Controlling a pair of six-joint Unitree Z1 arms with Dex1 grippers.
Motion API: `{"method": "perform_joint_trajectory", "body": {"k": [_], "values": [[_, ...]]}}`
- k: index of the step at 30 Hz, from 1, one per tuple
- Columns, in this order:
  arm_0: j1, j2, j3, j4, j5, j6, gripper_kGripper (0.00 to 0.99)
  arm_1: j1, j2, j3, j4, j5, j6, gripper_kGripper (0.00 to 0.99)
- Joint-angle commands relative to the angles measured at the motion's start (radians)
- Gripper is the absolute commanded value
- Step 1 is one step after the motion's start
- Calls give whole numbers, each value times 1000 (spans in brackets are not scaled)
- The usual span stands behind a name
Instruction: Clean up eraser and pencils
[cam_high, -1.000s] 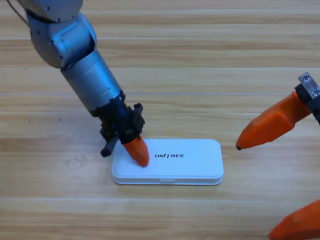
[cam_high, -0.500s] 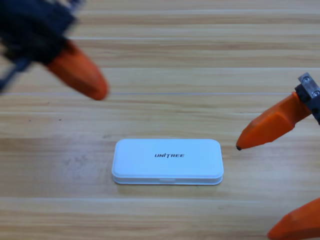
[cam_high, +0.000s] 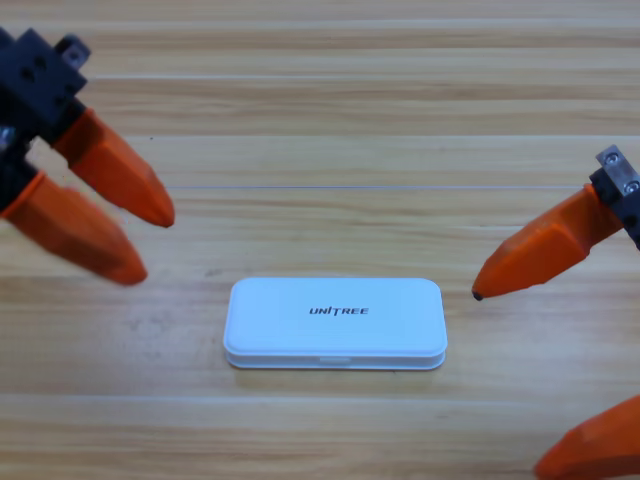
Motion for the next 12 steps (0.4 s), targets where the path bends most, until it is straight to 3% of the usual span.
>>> {"method": "perform_joint_trajectory", "body": {"k": [1,12], "values": [[-27,-13,38,4,-8,-22,990,-20,43,14,-19,18,5,986],[-27,-4,52,-9,-34,-107,990,-20,46,14,-19,16,7,986]]}}
